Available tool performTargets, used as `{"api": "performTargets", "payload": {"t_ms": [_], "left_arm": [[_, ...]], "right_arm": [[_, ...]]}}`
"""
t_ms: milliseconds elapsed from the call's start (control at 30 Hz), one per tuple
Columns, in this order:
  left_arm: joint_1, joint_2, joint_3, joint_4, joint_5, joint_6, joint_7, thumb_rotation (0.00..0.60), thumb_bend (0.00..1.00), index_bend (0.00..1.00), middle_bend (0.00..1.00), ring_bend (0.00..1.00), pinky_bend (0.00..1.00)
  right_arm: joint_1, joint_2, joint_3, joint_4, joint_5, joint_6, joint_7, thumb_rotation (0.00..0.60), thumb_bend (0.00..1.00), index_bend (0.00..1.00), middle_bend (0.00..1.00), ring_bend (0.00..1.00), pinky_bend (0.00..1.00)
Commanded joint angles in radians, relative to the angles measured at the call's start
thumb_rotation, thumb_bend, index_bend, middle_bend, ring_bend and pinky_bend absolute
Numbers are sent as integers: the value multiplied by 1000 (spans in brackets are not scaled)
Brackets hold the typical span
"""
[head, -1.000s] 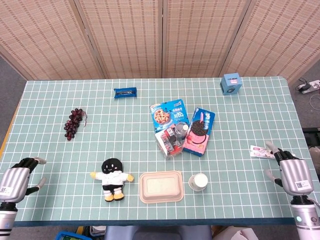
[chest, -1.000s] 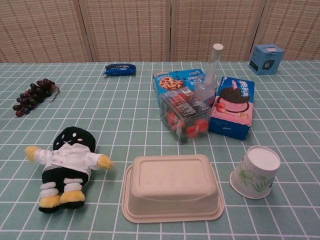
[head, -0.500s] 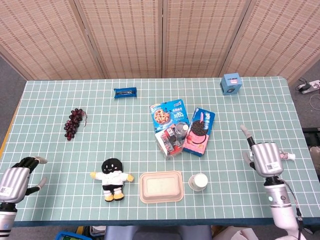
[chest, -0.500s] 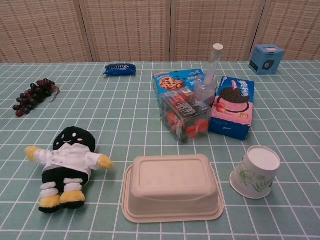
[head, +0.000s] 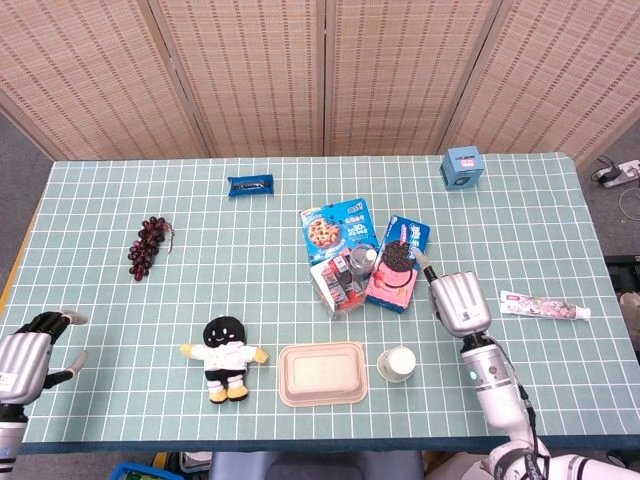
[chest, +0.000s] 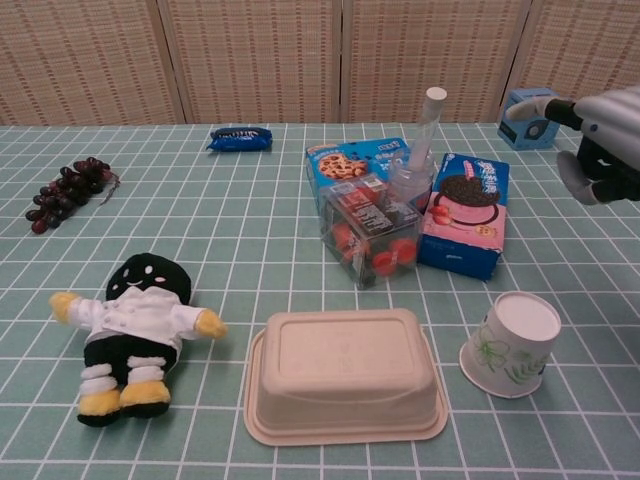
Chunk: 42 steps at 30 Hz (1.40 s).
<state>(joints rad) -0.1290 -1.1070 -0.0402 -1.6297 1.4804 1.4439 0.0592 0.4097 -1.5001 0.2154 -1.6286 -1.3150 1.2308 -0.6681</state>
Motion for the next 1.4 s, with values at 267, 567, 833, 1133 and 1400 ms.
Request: {"api": "performTargets", "payload": {"t_ms": [267,567,833,1133,1400], "left_arm": [[-3,2,-5,8,-13,-11,-12,600,300,420,330,281,445],[-3,3,-7,8,-19,-12,-11,600,300,421,331,281,445],[-2,4,-9,6,-20,-11,-15,600,299,420,331,281,445],[-2,7,-9,5,-16,-9,-24,600,299,421,333,282,445],[-1,10,-9,4,-13,-6,-30,600,299,422,336,283,445]], "right_arm": [[67,-84,-10,28,53,-27,-106,600,1000,114,1000,1000,1000],[95,-107,-17,29,69,-22,-128,600,1000,114,1000,1000,1000],[117,-122,-22,34,83,-25,-134,600,1000,114,1000,1000,1000],[139,-141,-24,42,97,-28,-132,600,1000,114,1000,1000,1000],[157,-145,-24,32,100,-23,-134,600,1000,114,1000,1000,1000]]}}
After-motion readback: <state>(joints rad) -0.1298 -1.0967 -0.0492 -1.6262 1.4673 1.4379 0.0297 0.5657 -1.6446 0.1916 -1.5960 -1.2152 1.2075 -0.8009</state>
